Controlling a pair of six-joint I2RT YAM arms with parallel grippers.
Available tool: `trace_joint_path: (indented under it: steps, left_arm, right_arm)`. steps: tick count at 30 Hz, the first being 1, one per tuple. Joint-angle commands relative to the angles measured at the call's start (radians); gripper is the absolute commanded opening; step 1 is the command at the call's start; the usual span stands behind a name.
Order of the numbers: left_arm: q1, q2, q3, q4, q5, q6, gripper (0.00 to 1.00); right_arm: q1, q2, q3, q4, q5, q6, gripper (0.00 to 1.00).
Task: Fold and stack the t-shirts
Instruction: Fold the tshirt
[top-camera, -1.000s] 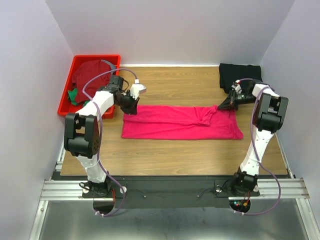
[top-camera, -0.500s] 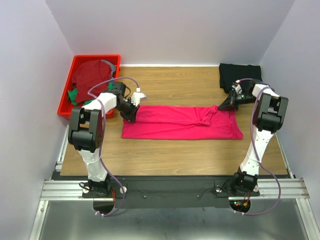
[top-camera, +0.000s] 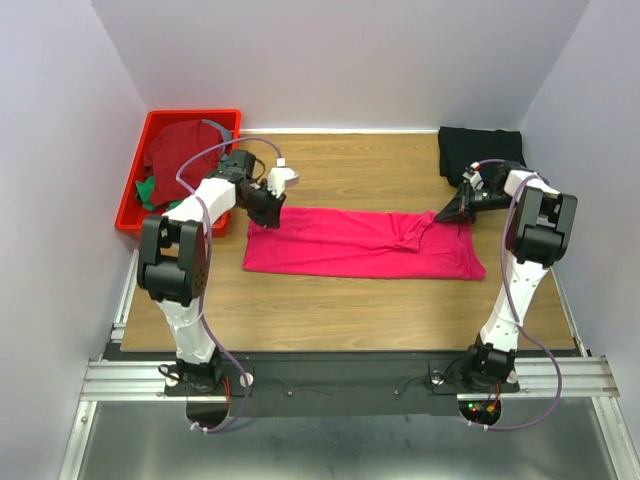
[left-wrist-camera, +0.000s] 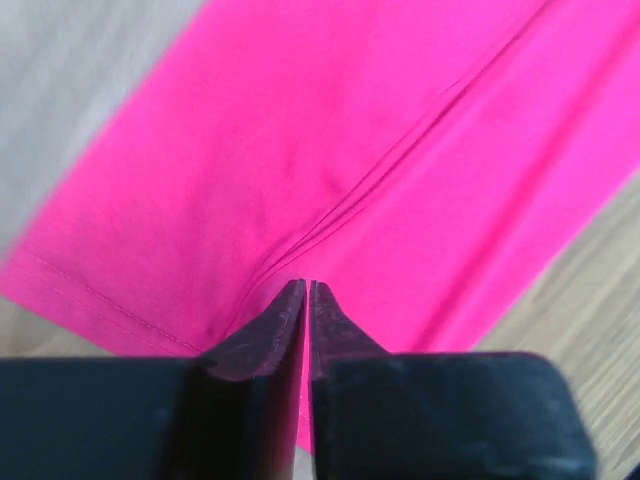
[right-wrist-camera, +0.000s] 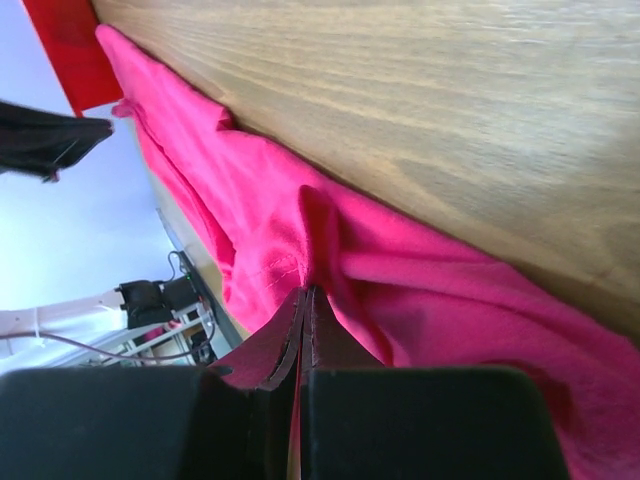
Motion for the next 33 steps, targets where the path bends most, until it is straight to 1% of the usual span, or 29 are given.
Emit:
trace_joint_path:
  steps: [1,3,4,5,6,7,9,10,13,14,15,20,23,24,28,33]
  left_arm:
    - [-0.130,-0.156,0.048,0.035,0.045,0.024,0.29]
    - [-0.202,-0.156,0.068,0.110,0.014,-0.015,0.34]
    - [-0.269,-0.142,0.077,0.134,0.000,-0.021,0.38]
    - [-0.306,-0.130,0.089,0.157,-0.003,-0.028,0.38]
    - [-0.339,-0.113,0.121,0.194,-0.007,-0.039,0.39]
    - [-0.400,-0.092,0.141,0.205,-0.014,-0.044,0.39]
    - [-0.451,-0.015,0.215,0.223,-0.011,-0.048,0.39]
    - [-0.506,0.032,0.240,0.239,-0.014,-0.047,0.39]
    - [-0.577,0.103,0.319,0.265,-0.043,-0.003,0.39]
    - [-0.619,0.119,0.336,0.274,-0.052,0.010,0.39]
    - [-0.636,0.132,0.367,0.292,-0.073,0.022,0.39]
    - [-0.696,0.231,0.465,0.325,-0.075,0.079,0.39]
    - [-0.724,0.272,0.482,0.348,-0.093,0.111,0.40]
    - [-0.736,0.283,0.491,0.352,-0.102,0.148,0.40]
    - [-0.762,0.329,0.508,0.369,-0.127,0.212,0.40]
    - [-0.775,0.364,0.520,0.368,-0.159,0.277,0.41]
  right_arm:
    - [-0.003,-0.087,-0.014,0.010,-0.062,-0.005,0.01]
    - [-0.003,-0.099,-0.025,0.009,-0.065,-0.006,0.00]
    - [-0.003,-0.100,-0.034,0.010,-0.068,-0.006,0.01]
    - [-0.003,-0.102,-0.038,0.010,-0.068,-0.009,0.01]
    - [-0.003,-0.103,-0.041,0.010,-0.067,-0.008,0.01]
    - [-0.003,-0.100,-0.044,0.012,-0.070,-0.009,0.01]
    - [-0.003,-0.099,-0.046,0.012,-0.068,-0.008,0.01]
    - [-0.003,-0.096,-0.045,0.012,-0.067,-0.008,0.01]
    - [-0.003,-0.090,-0.048,0.010,-0.056,-0.009,0.00]
    - [-0.003,-0.088,-0.049,0.010,-0.054,-0.011,0.00]
    - [-0.003,-0.087,-0.049,0.013,-0.053,-0.009,0.01]
    - [-0.003,-0.073,-0.046,0.013,-0.057,-0.003,0.01]
    - [-0.001,-0.070,-0.048,0.015,-0.054,0.000,0.01]
    - [-0.001,-0.070,-0.049,0.015,-0.053,0.000,0.01]
    - [-0.001,-0.074,-0.070,0.013,-0.040,-0.014,0.01]
    - [-0.001,-0.074,-0.078,0.013,-0.043,-0.018,0.01]
